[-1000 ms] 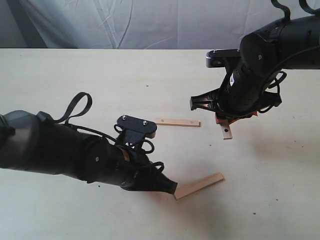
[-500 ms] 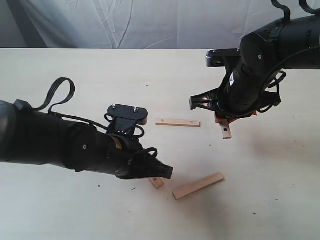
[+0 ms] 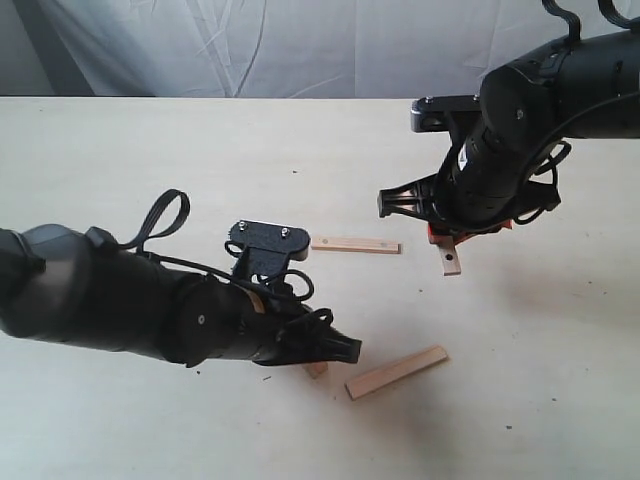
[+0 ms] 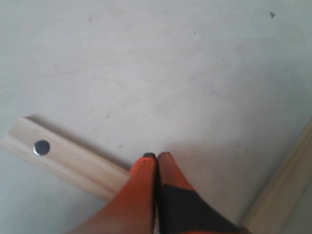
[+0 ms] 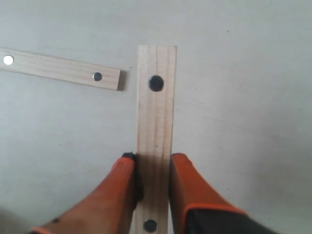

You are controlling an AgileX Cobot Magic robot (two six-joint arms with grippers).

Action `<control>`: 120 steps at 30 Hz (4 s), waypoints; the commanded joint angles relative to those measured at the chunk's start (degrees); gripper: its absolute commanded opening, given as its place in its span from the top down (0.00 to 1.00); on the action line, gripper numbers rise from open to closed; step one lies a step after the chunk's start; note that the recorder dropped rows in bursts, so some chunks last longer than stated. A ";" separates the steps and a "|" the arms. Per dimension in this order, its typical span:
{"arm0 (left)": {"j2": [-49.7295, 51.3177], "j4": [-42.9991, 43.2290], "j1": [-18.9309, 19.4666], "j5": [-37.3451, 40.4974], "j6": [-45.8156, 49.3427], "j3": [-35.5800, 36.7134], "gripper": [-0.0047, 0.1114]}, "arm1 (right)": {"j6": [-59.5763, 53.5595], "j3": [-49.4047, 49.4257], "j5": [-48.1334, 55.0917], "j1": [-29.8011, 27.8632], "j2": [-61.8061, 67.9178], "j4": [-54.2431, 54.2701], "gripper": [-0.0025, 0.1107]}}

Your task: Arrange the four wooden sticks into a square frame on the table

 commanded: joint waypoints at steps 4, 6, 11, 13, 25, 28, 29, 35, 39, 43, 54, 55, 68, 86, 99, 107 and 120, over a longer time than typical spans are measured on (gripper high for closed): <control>0.04 5.06 -0.34 2.59 0.33 -0.29 0.96 | -0.29 -0.31 -0.24 -0.31 -0.17 -0.40 0.98; -0.33 7.64 -0.34 3.63 0.33 -0.29 0.96 | -0.29 -0.31 -0.13 -0.31 -0.17 -0.25 0.98; -2.19 14.58 0.13 7.01 0.33 -0.29 0.96 | -0.29 -0.31 -0.01 -0.31 -0.17 -0.14 0.98; -2.85 15.65 0.90 7.77 0.33 -0.29 0.96 | -0.29 -0.31 -0.01 -0.31 -0.17 -0.14 0.98; -7.68 11.26 2.49 10.52 -0.92 -0.29 0.96 | -0.29 -0.31 -1.08 -0.31 -0.17 0.48 0.98; -6.12 10.11 0.48 10.09 -1.05 -0.29 0.96 | -0.29 -0.31 -0.97 -0.31 -0.17 1.25 0.98; -5.78 10.11 -0.42 9.29 -1.16 -0.29 0.96 | -0.29 -0.31 -1.07 -0.31 -0.17 1.22 0.98; -3.41 10.11 -3.69 1.55 -1.79 -0.29 0.96 | -0.29 -0.31 -0.30 -0.31 -0.17 1.22 0.98; -0.20 10.11 -3.67 1.43 -2.13 -0.29 0.96 | -0.29 -0.31 -0.41 -0.31 -0.17 1.22 0.98; 0.76 10.28 -3.67 2.51 -2.13 -0.29 0.96 | -0.29 -0.31 -0.89 -0.31 -0.17 1.22 0.98; -0.35 17.25 -2.08 11.70 -1.81 -0.29 0.96 | -0.29 -0.31 -0.89 -0.31 -0.17 1.22 0.98; -0.93 17.33 -1.95 12.26 -1.81 -0.29 0.96 | -0.29 -0.31 -0.81 -0.31 -0.17 1.22 0.98; -4.51 23.20 -1.53 15.60 -2.68 -0.29 0.96 | -2.54 -0.31 -0.34 -0.21 -0.17 6.50 0.98; -1.82 26.45 -1.53 14.04 -10.06 -0.29 0.96 | -3.83 -0.31 0.21 -0.21 -0.17 7.72 0.98; -11.23 29.67 2.46 21.05 -12.19 -0.29 0.96 | -3.94 -0.31 0.03 -0.21 -0.17 7.41 0.98; -11.44 51.44 2.46 28.60 -42.22 -0.29 0.96 | -3.94 -0.31 0.30 -0.21 -0.17 7.41 0.98; -8.03 49.80 2.46 24.08 -48.29 -0.15 0.57 | -3.94 -0.31 0.18 -0.21 -0.17 8.54 0.98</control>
